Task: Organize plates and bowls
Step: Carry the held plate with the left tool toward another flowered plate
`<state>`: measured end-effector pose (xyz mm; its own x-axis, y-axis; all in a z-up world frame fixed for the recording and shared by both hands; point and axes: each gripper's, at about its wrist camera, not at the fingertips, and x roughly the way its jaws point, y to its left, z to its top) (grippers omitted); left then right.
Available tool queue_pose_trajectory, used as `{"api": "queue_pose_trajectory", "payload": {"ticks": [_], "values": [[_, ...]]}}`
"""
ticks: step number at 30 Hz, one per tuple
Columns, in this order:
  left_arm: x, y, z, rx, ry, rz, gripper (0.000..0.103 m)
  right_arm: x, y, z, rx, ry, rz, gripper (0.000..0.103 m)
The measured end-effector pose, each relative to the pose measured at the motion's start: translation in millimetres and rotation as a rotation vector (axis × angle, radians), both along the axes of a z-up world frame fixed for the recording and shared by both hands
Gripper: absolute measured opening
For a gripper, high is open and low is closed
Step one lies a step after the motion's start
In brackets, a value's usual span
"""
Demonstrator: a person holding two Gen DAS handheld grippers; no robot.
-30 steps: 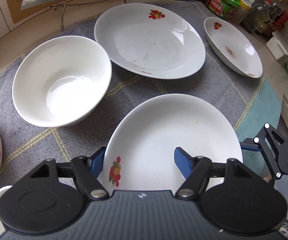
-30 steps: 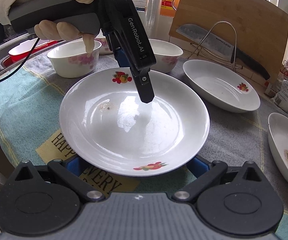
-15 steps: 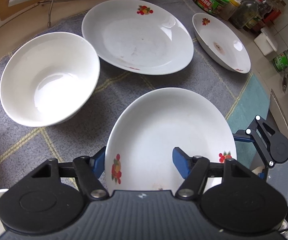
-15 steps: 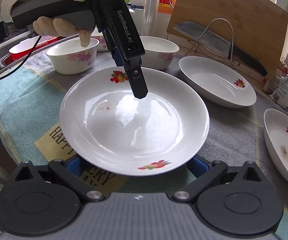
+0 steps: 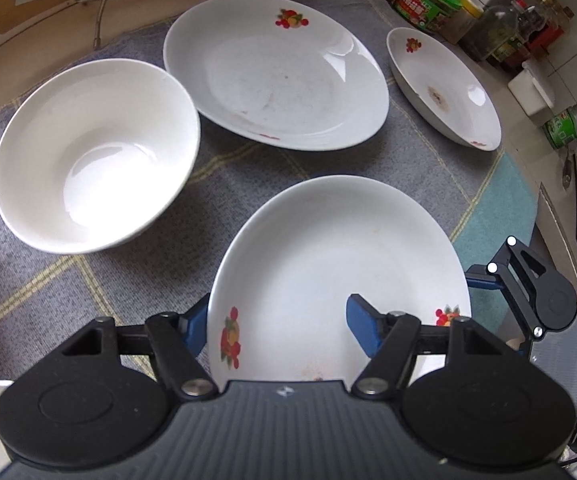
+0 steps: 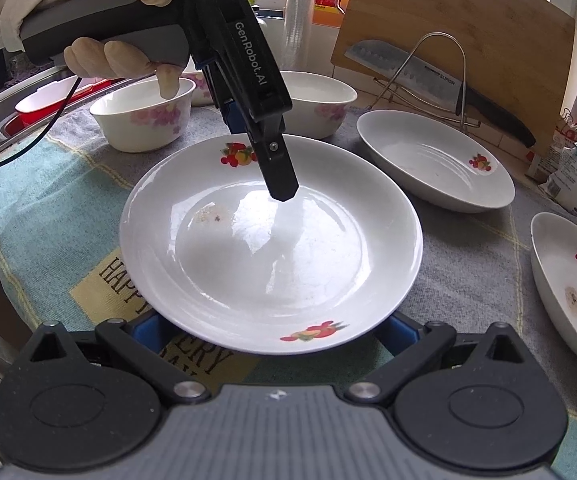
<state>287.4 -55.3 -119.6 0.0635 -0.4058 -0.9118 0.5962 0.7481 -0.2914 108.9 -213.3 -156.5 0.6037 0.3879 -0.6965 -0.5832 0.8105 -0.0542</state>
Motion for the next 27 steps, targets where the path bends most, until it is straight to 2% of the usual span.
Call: {"api": "queue_pose_trajectory", "payload": {"ticks": [19, 27], "values": [[-1, -8, -4, 0.009, -0.037, -0.018, 0.072, 0, 1, 1, 0.012, -0.016, 0.002, 0.103], [-3, -13, 8, 0.004, -0.075, -0.024, 0.070, 0, -5, 10, 0.018, -0.027, -0.002, 0.103]]}}
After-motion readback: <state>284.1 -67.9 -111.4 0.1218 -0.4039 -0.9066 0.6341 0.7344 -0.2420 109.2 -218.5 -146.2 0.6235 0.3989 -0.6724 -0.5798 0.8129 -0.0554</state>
